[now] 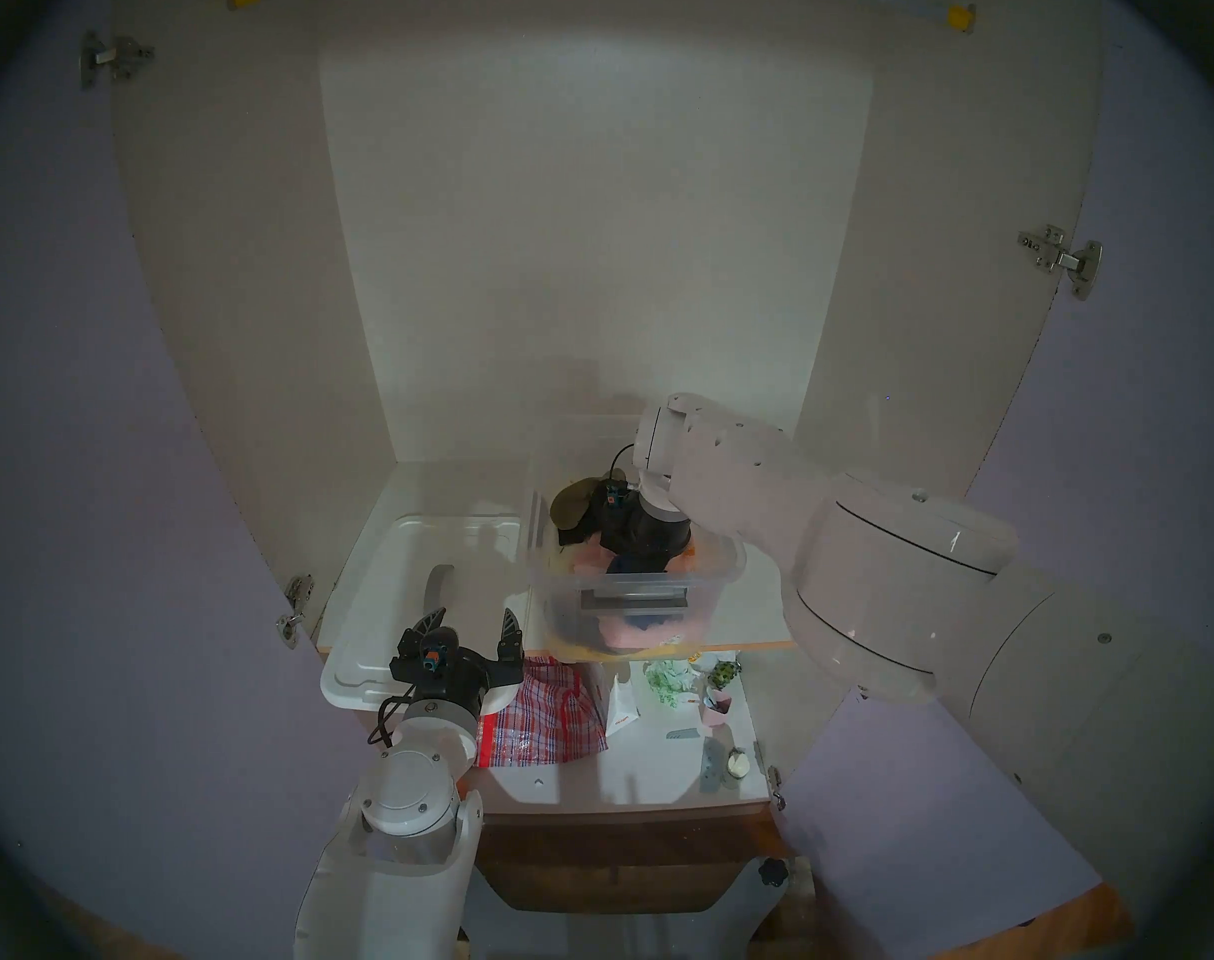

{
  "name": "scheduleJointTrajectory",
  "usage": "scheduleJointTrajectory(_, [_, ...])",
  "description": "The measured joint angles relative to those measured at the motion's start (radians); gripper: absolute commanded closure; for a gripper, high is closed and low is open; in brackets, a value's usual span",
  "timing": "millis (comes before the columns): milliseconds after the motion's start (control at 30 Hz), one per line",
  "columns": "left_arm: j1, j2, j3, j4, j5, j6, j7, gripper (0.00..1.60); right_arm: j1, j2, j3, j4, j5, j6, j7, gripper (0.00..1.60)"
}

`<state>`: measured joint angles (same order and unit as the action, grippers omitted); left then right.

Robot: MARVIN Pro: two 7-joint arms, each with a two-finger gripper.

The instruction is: Take clothing out of the storage bin and put the lid back on the bin

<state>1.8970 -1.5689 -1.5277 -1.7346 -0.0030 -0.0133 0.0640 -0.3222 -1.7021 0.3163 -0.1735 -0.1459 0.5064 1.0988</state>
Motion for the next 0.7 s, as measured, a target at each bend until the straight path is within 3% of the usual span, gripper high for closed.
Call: scheduleJointTrajectory(700, [-0.003,0.000,0.001,0.007,0.000,0.000,0.003,0.00,-0.025,0.002,0.062,0.024,0.044,0.000,0.019,0.00])
